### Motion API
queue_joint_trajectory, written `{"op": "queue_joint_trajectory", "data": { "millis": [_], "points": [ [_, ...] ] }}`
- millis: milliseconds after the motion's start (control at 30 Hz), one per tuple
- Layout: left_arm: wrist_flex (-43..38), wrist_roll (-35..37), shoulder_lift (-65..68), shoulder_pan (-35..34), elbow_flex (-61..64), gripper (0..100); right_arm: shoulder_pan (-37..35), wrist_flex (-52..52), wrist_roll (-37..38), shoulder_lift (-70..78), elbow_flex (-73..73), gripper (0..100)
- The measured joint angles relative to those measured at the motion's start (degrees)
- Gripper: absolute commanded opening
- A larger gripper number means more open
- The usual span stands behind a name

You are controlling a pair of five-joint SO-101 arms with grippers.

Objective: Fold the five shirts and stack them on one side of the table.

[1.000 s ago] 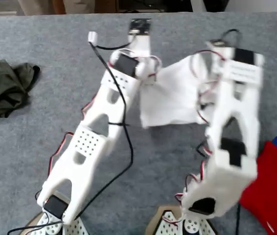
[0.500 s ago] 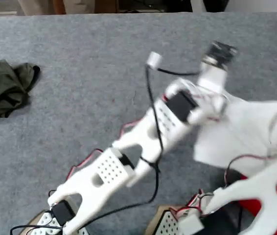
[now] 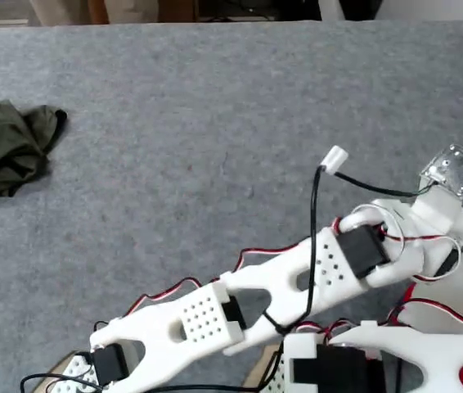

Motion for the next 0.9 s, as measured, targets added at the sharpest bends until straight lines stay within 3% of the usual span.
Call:
{"op": "queue_joint_trajectory", "data": {
  "millis": [67, 267, 467, 767, 900],
  "points": [
    [-0.6, 0.6, 0.0, 0.2, 0.6, 2, 0.2, -0.4, 0.0, 0.0, 0.0, 3.7],
    [-1.0, 1.0, 0.0, 0.2, 1.0, 3, 0.3, 0.8, 0.0, 0.0, 0.0, 23.9],
    [0.0, 1.6, 0.0, -0.8, 1.0, 23, 1.5, 1.1, 4.9, 0.0, 0.0, 34.5],
    [4.0, 5.6, -0.1, -1.4, -1.3, 23, 1.5, 3.3, 5.7, 0.0, 0.0, 32.9],
    [4.0, 5.6, -0.1, -3.2, -1.6, 14, 1.6, 5.6, 5.7, 0.0, -0.4, 11.9]
  ]
}}
